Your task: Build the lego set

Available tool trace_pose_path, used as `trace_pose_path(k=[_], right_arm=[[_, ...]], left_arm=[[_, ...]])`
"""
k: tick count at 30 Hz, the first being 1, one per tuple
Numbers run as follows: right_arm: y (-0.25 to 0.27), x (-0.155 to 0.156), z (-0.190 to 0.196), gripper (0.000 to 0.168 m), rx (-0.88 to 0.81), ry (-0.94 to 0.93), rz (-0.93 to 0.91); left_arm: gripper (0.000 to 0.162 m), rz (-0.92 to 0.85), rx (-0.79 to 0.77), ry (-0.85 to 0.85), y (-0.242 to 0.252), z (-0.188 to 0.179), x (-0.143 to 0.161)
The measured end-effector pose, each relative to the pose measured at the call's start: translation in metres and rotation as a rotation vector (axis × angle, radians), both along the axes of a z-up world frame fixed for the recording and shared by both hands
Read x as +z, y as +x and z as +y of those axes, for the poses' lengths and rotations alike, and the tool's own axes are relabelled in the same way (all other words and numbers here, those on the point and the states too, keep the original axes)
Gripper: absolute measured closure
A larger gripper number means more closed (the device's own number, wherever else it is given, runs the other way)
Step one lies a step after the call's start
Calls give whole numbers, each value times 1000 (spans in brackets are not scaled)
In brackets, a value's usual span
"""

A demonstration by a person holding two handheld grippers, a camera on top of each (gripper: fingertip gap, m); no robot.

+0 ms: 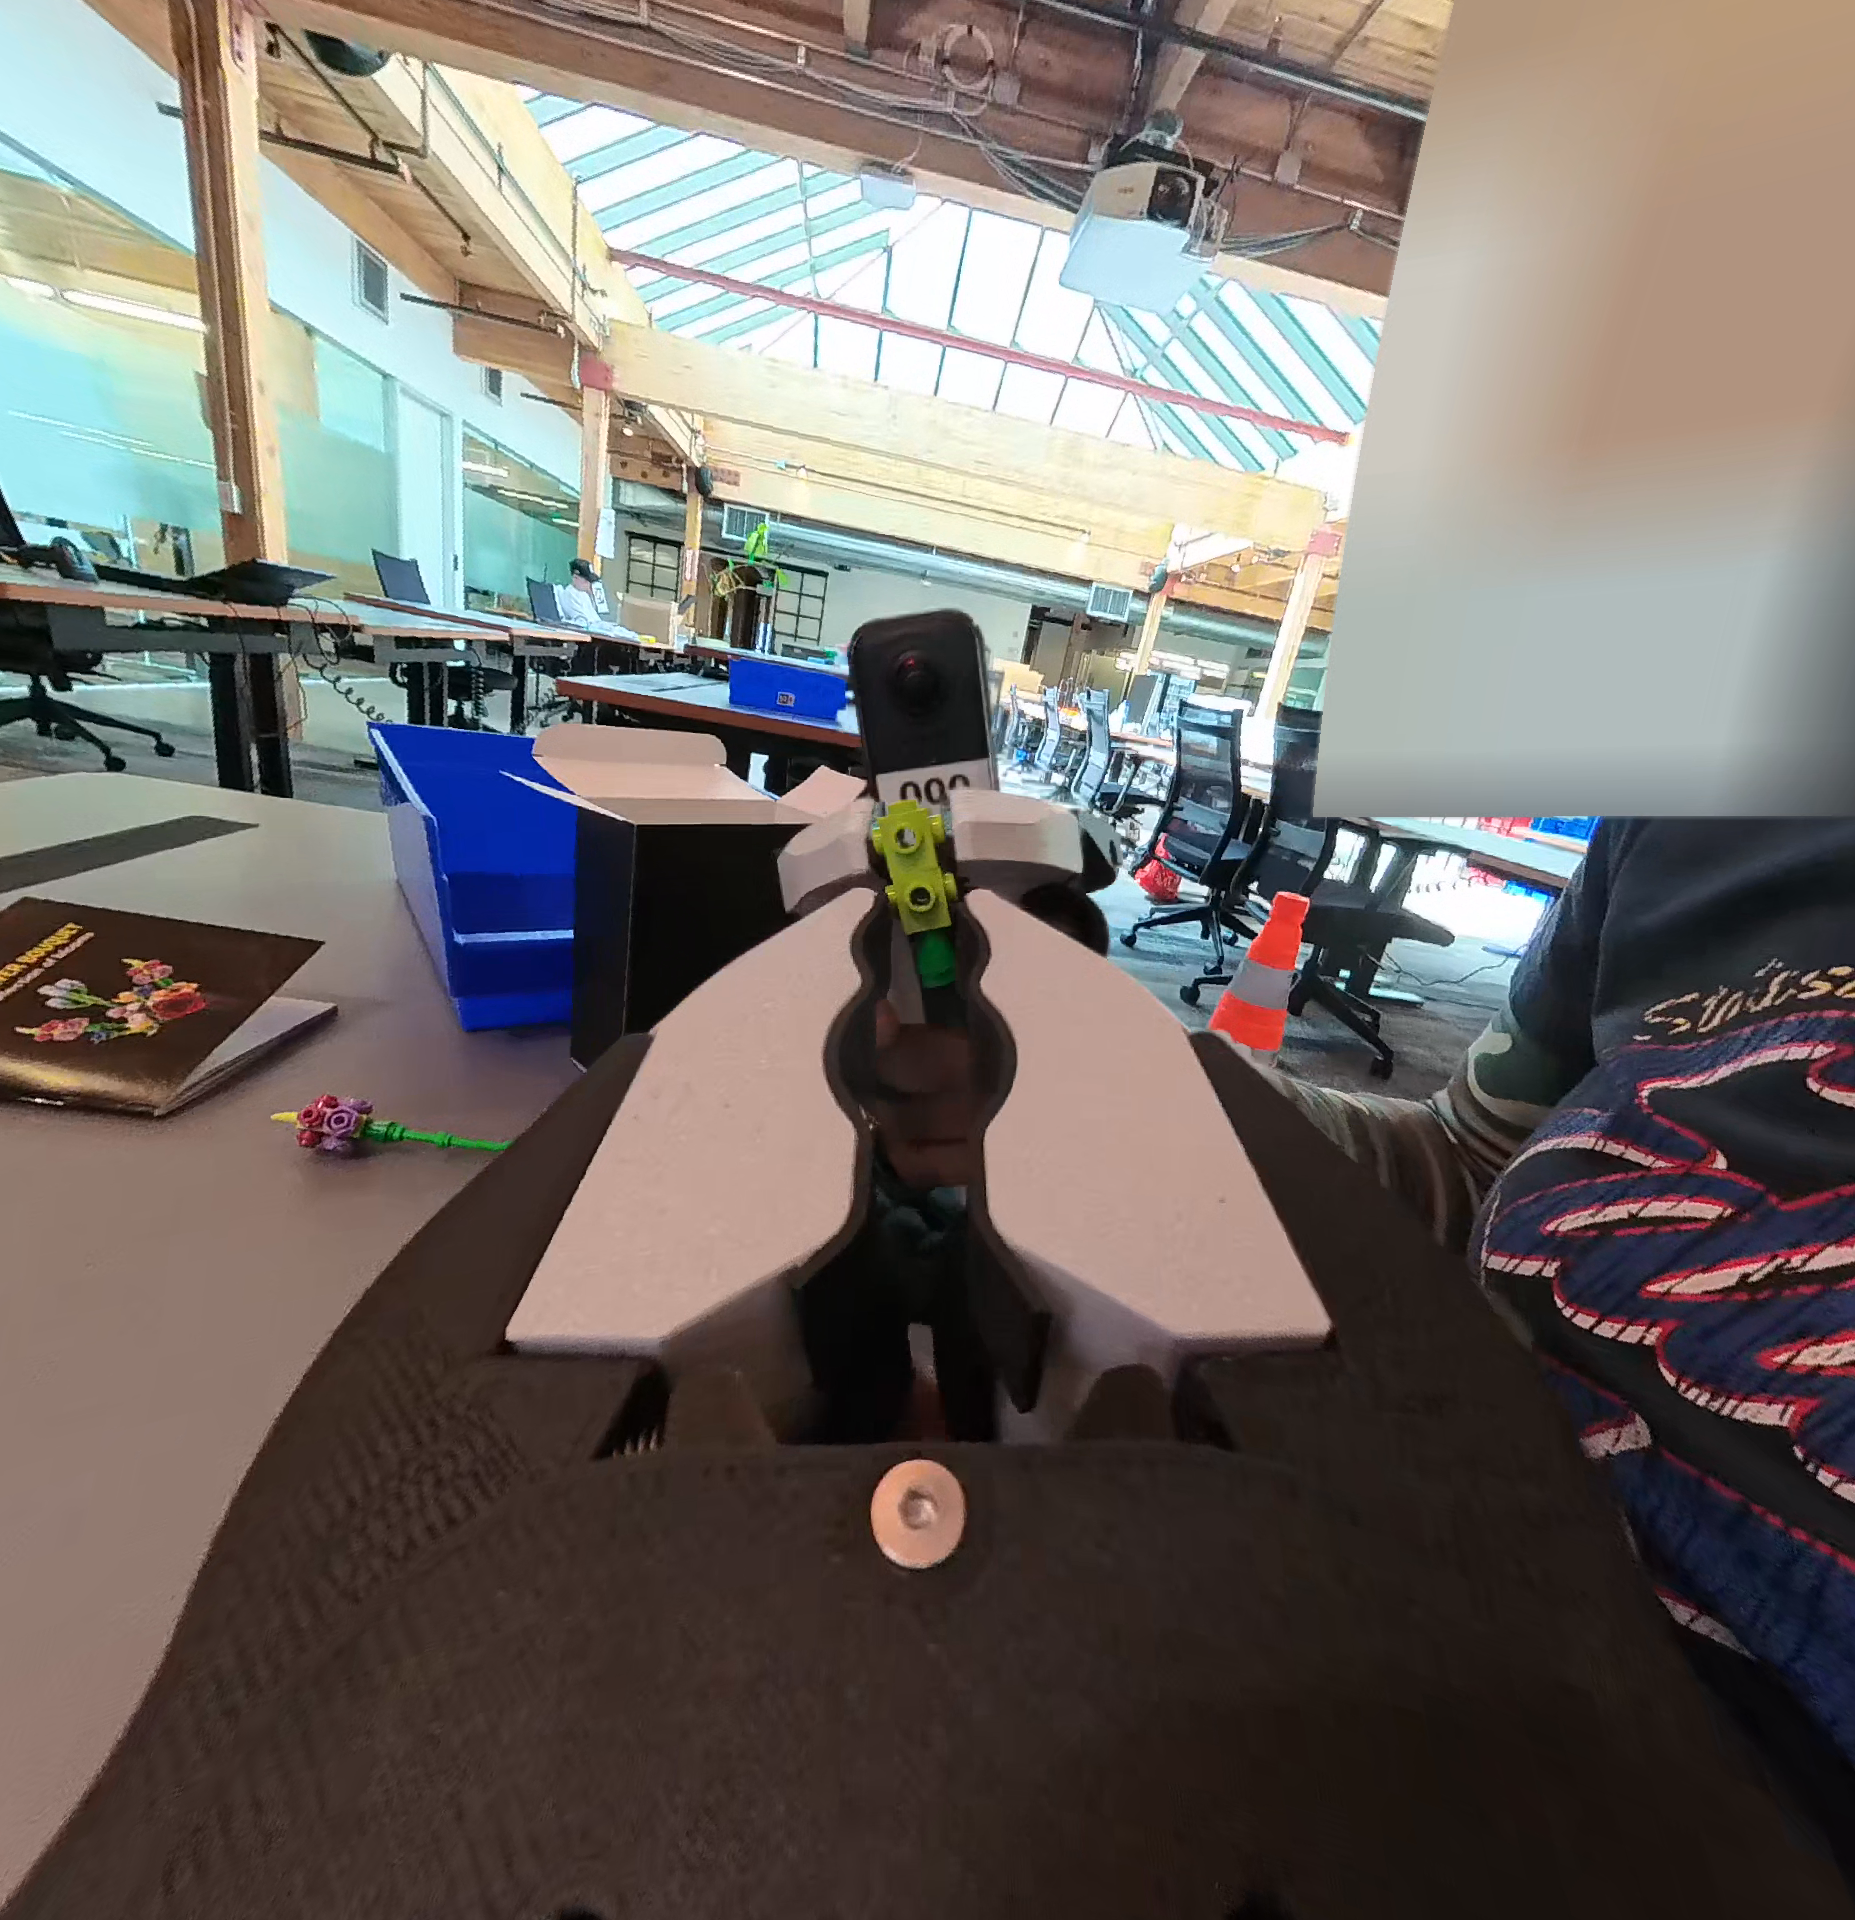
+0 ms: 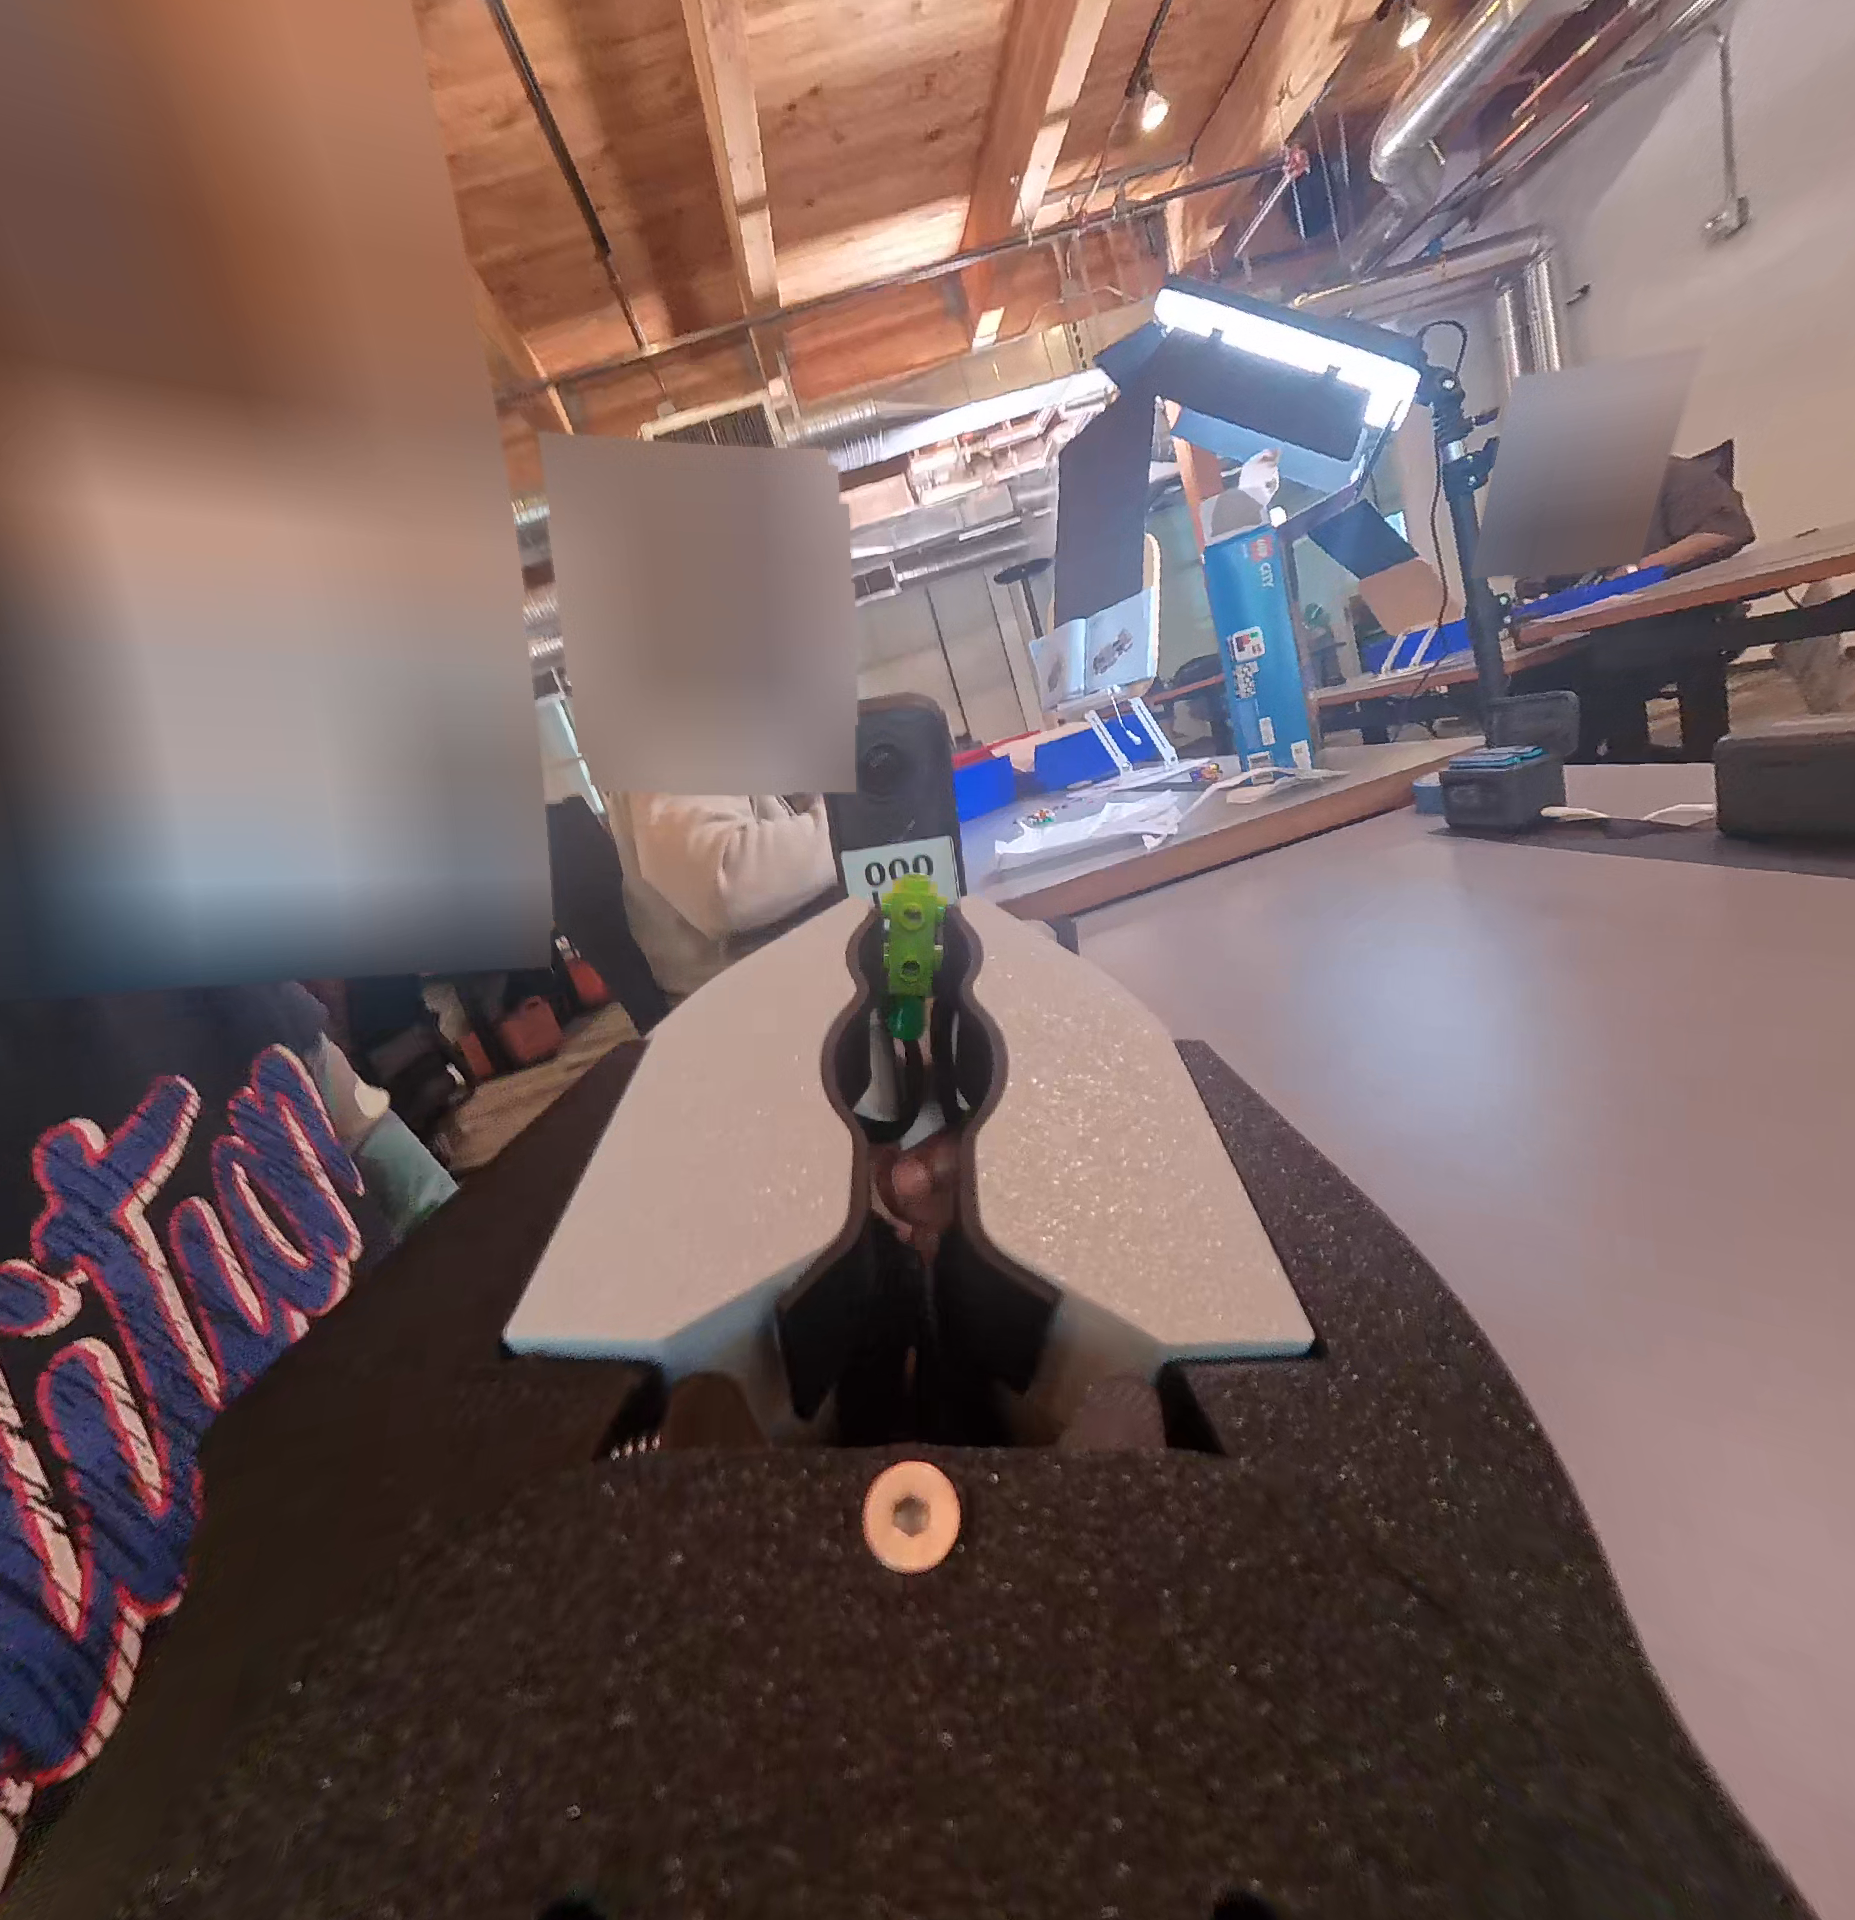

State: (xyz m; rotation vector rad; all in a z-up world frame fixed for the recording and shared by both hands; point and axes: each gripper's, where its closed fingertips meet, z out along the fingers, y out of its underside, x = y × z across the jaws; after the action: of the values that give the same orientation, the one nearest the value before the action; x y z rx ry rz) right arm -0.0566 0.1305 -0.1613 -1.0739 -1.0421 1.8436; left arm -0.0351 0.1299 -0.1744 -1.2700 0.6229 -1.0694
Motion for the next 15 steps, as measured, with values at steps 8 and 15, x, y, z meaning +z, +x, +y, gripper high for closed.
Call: trace_pose_path(k=[8,15], right_arm=[[14,-36,-2,148,-31,428,-284],[15,-49,-15,156,58,678,-406]], left_arm=[[152,587,92,71,-3,-3,-46],[152,719,55,68,2,-12,-55]])
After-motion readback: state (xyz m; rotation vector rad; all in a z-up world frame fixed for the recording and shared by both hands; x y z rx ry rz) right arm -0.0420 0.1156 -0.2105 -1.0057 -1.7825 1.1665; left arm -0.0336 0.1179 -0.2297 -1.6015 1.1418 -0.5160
